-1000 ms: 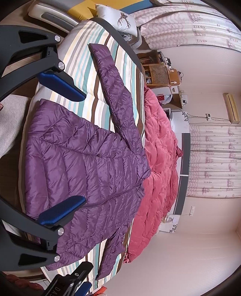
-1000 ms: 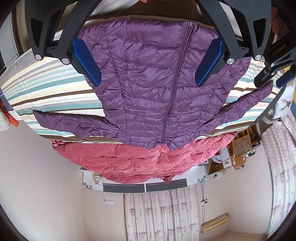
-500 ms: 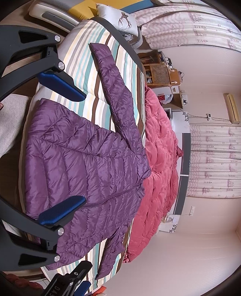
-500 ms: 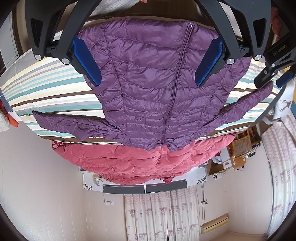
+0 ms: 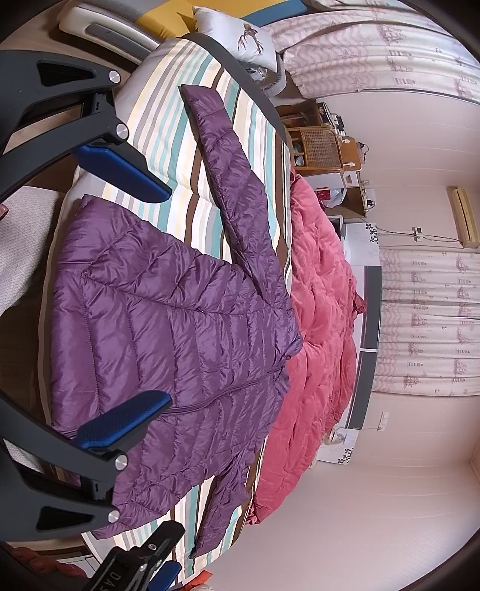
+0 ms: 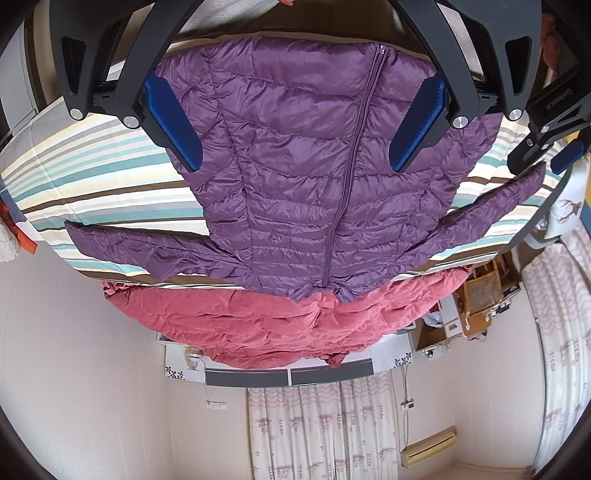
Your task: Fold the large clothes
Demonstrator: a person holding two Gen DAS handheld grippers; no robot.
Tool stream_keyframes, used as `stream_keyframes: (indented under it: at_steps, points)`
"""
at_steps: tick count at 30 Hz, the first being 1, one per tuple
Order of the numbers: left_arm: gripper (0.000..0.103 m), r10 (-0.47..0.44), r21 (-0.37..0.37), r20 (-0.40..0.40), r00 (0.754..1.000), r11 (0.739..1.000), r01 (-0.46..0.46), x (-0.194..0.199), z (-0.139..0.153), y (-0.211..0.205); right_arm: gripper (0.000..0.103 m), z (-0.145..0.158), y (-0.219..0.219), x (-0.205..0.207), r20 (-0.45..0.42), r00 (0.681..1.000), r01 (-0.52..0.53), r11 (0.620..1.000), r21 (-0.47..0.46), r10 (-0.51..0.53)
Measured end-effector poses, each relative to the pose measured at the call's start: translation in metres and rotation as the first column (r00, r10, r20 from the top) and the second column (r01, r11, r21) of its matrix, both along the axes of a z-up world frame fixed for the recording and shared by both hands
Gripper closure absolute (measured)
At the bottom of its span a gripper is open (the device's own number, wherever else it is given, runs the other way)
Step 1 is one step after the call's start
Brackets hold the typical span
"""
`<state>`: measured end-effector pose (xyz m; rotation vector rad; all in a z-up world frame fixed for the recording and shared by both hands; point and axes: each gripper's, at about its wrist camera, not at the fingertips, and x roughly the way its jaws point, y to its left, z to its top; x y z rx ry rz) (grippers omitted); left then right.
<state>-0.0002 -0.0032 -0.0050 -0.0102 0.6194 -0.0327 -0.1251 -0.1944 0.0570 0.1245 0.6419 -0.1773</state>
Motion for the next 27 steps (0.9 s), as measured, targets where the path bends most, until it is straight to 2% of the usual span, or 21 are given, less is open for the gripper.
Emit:
stream_keyframes:
  at_steps: [27]
  points:
    - [0.002,-0.008,0.003,-0.003,1.000,1.000,0.008,0.0006,-0.0044,-0.0025,0.003,-0.0037,0.0007,0.0022,-0.019,1.000,-0.009,1.000,0.011,0.009]
